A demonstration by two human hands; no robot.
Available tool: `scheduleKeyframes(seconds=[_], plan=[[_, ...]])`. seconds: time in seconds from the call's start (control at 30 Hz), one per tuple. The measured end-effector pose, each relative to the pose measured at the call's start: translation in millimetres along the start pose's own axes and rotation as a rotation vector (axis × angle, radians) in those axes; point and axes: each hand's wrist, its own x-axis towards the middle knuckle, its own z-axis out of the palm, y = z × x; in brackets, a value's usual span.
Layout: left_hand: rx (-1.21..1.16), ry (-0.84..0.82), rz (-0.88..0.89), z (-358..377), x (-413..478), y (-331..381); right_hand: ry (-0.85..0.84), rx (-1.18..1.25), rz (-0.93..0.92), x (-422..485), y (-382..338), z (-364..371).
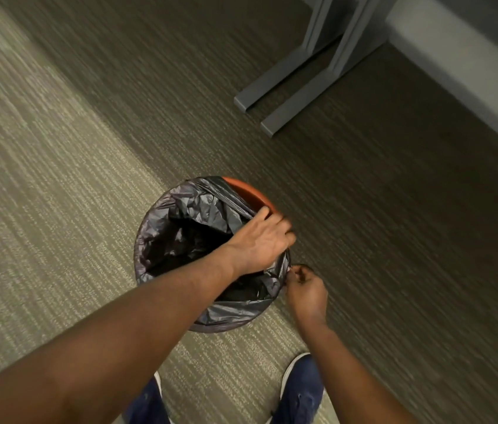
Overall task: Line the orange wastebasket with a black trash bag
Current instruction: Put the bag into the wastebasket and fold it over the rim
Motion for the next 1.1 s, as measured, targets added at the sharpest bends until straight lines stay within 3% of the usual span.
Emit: scheduleKeyframes(seconds=[0.2,0.33,0.4,0.5,0.57,0.7,0.87,0.97,1.1], plan=[[0.084,-0.067,-0.009,-15.8,31.1,-3.2,-0.063,0.112,0.128,18.3,-4.1,7.1],[0.108,-0.190,-0.020,-21.4,53.3,-6.8,0.092,0.246,0.151,16.3,-16.8,10.5],[0.115,-0.295,-0.063,-24.4,65.8,-6.8,0.140,0.180,0.030,7.4,-25.8,15.3],[0.055,-0.382,-0.154,-28.7,80.1,-9.8,0.061,0.067,-0.220,-7.5,-38.2,26.8],[-0.082,-0.329,-0.197,-29.4,78.8,-20.2,0.056,0.029,-0.268,-6.9,-44.4,32.0],[-0.254,-0.052,-0.257,-27.7,35.6,-68.4,0.131,-0.072,-0.281,2.1,-55.2,40.0],[-0.210,-0.159,-0.380,-11.9,-30.9,-125.4,0.129,-0.198,-0.123,15.2,-68.1,42.0],[-0.216,-0.036,-0.378,-5.4,-43.9,-127.7,0.053,-0.230,-0.130,24.4,-75.4,41.5],[-0.376,0.147,-0.547,-7.1,-55.0,-130.8,0.022,-0.266,-0.246,35.7,-91.0,42.2]])
